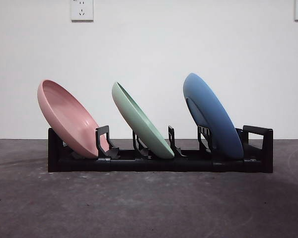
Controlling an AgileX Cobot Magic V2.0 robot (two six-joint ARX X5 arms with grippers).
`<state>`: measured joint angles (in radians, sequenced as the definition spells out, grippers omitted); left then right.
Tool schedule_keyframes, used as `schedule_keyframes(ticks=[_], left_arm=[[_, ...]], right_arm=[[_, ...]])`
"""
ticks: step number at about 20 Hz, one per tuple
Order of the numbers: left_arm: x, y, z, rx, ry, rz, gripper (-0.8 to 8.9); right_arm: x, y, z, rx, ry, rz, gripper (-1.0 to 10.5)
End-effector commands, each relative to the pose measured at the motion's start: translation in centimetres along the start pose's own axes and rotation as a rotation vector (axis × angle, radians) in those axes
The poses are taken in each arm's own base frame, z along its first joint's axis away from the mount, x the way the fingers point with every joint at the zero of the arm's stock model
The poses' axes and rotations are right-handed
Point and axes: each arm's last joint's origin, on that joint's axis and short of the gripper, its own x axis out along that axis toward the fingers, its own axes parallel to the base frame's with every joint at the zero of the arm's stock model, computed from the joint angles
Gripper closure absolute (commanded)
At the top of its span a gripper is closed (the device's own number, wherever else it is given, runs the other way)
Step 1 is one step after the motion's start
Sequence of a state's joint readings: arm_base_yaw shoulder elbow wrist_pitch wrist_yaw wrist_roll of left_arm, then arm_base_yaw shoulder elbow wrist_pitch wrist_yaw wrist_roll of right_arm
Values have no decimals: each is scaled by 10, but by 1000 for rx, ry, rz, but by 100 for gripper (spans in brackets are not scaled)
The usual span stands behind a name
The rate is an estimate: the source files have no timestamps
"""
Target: Place the plate
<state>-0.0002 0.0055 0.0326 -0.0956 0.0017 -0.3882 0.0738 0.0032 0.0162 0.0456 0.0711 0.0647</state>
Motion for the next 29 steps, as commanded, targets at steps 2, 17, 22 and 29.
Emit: schedule_keyframes(ticks=[2, 17, 22, 29], left_arm=[[1, -5, 4, -221, -34, -145, 806], [-17, -33, 67, -155, 21, -173, 803], [-17, -43, 91, -66, 180, -125, 802], [-6, -58, 121, 13, 425, -128, 802]], right_arm=[[0, 1, 3, 86, -35, 10, 926], [-11, 6, 60, 312, 155, 63, 932], [-10, 11, 85, 304, 314, 130, 932], [4, 18, 112, 308, 586, 253, 932]])
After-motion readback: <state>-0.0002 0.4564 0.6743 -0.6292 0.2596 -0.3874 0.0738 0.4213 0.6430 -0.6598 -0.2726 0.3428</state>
